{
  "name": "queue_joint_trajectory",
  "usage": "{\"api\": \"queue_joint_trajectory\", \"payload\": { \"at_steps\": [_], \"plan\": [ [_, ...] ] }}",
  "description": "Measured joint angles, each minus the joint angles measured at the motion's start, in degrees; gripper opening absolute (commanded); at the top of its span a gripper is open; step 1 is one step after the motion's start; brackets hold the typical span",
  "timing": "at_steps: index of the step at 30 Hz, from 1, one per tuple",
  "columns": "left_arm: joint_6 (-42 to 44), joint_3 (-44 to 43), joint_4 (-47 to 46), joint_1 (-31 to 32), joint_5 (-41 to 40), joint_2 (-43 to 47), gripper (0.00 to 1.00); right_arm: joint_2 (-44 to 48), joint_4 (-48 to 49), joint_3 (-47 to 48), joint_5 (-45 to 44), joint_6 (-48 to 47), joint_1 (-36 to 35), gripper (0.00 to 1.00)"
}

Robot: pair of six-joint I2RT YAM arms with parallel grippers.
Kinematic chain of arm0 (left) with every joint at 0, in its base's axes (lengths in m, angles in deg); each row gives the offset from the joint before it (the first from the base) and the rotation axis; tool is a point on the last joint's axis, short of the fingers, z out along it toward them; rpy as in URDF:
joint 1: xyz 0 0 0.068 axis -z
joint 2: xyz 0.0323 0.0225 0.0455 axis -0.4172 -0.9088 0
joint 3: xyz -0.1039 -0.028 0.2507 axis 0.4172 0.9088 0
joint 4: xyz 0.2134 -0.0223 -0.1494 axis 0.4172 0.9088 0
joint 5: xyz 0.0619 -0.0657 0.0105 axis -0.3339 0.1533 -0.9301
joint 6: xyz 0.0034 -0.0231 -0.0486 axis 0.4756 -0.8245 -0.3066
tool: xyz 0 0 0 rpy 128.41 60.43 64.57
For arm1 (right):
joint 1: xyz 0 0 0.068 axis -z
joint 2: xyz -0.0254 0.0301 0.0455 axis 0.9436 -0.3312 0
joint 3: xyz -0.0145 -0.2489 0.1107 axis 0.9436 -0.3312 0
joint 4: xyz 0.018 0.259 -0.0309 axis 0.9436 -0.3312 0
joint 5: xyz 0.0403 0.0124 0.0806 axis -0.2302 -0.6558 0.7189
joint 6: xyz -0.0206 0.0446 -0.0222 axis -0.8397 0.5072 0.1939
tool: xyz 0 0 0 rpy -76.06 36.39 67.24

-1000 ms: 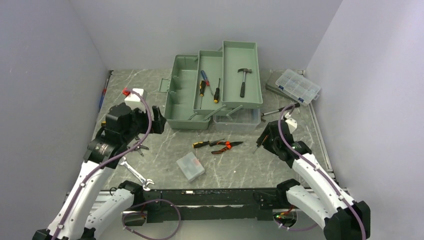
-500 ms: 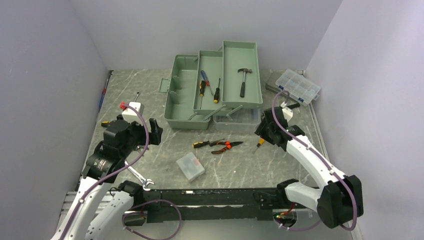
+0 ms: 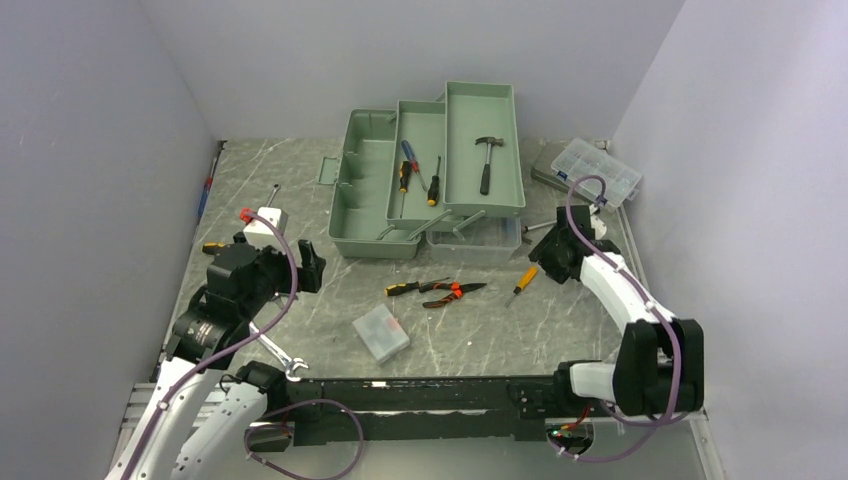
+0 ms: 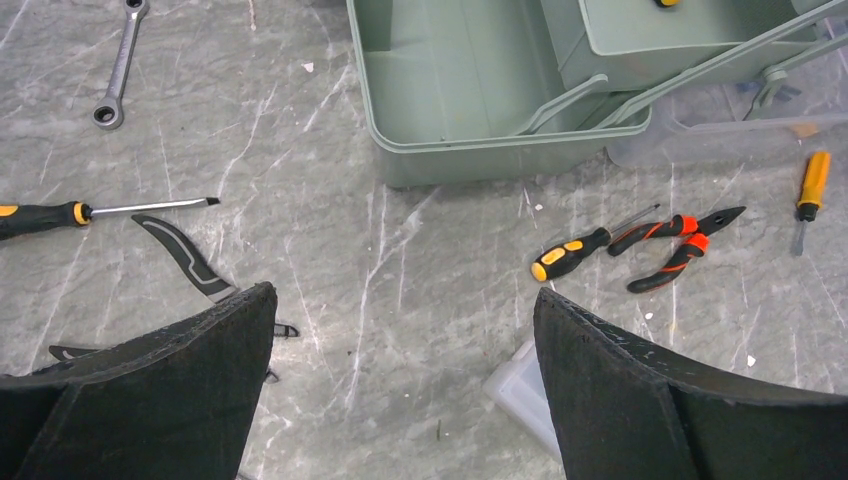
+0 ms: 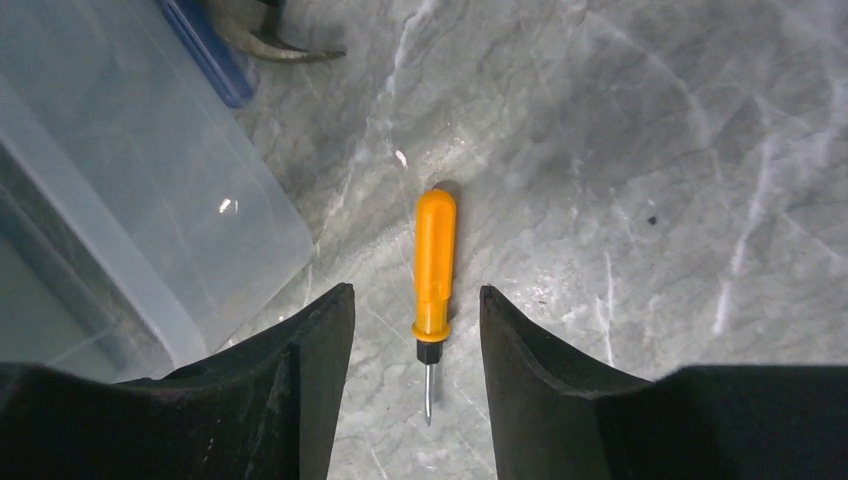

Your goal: Pack the tool kit

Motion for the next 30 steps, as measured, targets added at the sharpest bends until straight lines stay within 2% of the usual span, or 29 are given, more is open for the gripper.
{"api": "queue_joint_trajectory", "payload": {
  "at_steps": [6, 13, 17, 19, 26, 30],
  "plan": [
    [0.02, 0.00, 0.02, 0.00, -0.04, 0.39, 0.99, -6.64, 2.40, 0.00, 3.87, -0.07, 0.07, 0.52],
    [0.04, 0.00, 0.04, 0.00, -0.35, 1.01, 0.99, -12.17, 3.17, 0.02, 4.17, -0.11, 0.09, 0.48],
    [0.11, 0.00, 0.04, 0.00, -0.66, 1.14, 0.99, -15.93, 3.37, 1.97, 4.17, -0.59, 0.11, 0.30],
    [0.22, 0.00, 0.04, 0.00, -0.76, 1.14, 0.99, -17.49, 3.37, 3.06, 4.20, -1.14, 0.11, 0.01],
    [0.98, 0.00, 0.04, 0.00, -1.36, 1.14, 0.99, -17.64, 1.68, 4.07, 3.91, -3.72, 0.15, 0.00],
    [1.05, 0.00, 0.04, 0.00, -1.51, 1.14, 0.99, -12.81, -1.88, 4.07, 2.05, -6.25, 0.35, 0.00]
  ]
}}
